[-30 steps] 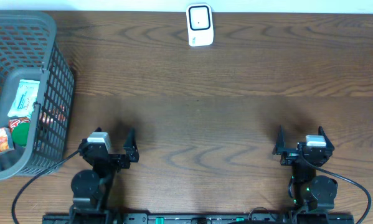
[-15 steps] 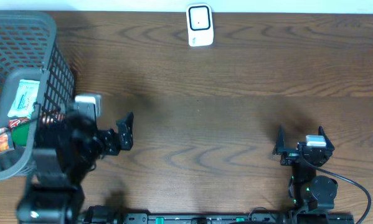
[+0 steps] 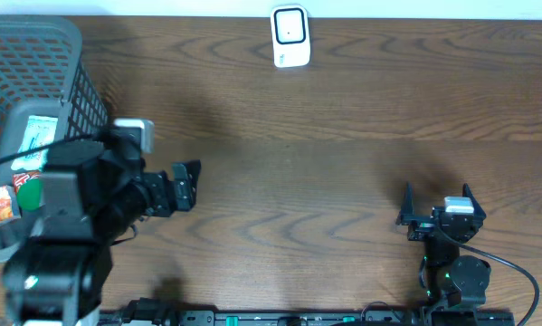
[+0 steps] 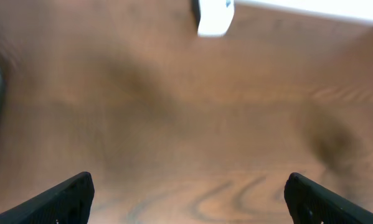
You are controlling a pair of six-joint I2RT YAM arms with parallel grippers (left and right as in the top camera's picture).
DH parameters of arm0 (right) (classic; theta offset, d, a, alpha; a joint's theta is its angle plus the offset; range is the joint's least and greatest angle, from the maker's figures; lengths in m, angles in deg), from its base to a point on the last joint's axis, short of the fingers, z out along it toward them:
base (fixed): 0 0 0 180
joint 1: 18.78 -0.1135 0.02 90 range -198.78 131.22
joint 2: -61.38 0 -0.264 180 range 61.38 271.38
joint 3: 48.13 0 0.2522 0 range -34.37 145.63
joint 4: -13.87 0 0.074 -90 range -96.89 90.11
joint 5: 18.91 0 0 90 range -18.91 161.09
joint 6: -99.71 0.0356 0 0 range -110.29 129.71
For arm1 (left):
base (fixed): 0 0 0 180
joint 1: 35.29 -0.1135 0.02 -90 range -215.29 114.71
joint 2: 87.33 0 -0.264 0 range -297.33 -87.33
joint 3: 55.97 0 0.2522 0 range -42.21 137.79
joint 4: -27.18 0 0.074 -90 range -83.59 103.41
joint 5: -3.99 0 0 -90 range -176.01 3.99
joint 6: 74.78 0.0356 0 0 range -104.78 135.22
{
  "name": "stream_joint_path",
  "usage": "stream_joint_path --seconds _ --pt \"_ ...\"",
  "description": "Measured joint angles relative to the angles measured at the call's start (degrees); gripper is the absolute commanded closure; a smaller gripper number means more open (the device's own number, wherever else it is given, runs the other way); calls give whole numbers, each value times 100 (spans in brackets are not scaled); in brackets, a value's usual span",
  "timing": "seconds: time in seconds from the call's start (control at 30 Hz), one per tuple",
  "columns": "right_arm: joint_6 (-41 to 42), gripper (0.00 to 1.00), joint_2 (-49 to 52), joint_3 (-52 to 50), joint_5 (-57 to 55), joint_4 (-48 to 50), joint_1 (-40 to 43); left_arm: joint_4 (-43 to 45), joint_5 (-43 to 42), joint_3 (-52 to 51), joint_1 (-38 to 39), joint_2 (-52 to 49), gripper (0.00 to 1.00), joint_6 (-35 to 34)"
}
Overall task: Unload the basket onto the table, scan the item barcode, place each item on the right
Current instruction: 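Reach the left gripper into the basket and grasp the green-capped bottle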
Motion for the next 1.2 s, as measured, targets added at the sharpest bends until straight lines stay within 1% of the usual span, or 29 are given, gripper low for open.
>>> stream_joint_path --seconds 0.13,0.23,0.37,0.5,0.63,0.73,0.87,0.97,1.1,1.2 --pt "2 1 0 0 0 0 0 -39 74 1075 0 -17 2 -83" --pt "0 1 0 0 0 0 0 -50 463 1832 4 -70 2 -258" --pt "0 1 0 0 0 2 0 -162 1360 2682 17 -258 2 -431" --pt "0 1 0 0 0 0 0 -258 2583 3342 20 -673 2 -529" --pt "0 1 0 0 0 0 0 -295 3670 3663 -57 -1110 2 -693" --pt "0 1 0 0 0 0 0 -378 4229 3738 -376 -1403 2 -986" --pt "0 1 0 0 2 0 0 -787 4522 3740 -1027 -1707 2 -1513" --pt "0 1 0 0 0 0 0 -1193 4575 3740 -1602 -1906 2 -1884" --pt "0 1 0 0 0 0 0 -1578 4437 3740 -2306 -2170 2 -2135" --pt "0 1 0 0 0 0 0 -1784 4116 3740 -2833 -2382 2 -2208"
